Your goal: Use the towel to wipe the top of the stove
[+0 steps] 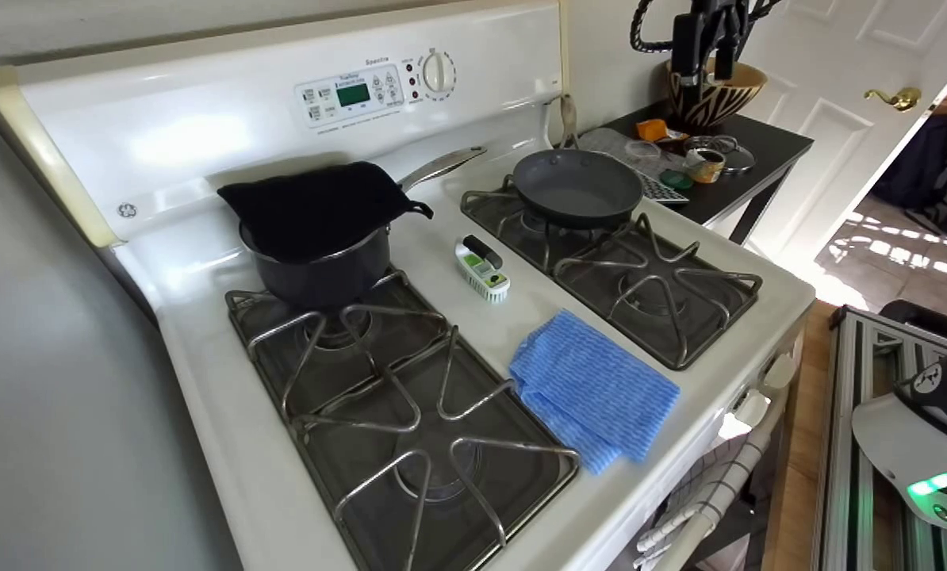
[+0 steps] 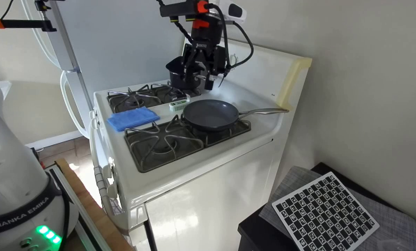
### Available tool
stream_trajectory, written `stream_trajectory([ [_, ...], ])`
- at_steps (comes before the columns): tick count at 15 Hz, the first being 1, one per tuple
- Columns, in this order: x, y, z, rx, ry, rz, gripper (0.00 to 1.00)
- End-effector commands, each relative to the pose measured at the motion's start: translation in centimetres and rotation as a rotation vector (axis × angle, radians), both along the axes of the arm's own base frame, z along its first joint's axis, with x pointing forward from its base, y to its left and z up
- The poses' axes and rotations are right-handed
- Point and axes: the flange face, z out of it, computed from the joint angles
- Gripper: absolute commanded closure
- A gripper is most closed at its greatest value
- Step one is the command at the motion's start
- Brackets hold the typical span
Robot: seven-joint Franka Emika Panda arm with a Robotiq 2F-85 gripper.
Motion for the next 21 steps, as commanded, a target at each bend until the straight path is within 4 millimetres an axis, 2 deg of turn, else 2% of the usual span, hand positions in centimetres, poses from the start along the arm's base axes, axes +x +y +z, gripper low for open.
stream_trajectory([
  [1,0.2,5.8,-1.0,-0.034,-0.016,-0.060,0.00],
  [5,0.8,12.5,-2.5,-0.036,-0.084,-0.065,0.00],
  [8,1.3,16.3,-4.5,-0.087,-0.131,-0.021,0.00],
  [9,1.8,14.8,-3.2,-0.060,-0.111,-0.026,0.00],
  [11,1.7,15.8,-3.5,-0.065,-0.110,-0.016,0.00],
  [16,1.9,14.9,-3.2,-0.063,-0.116,-0.032,0.00],
  [19,0.9,19.1,-4.4,0.018,-0.105,0.022,0.00],
  [21,-0.2,22.2,-5.2,0.003,-0.098,0.054,0.00],
])
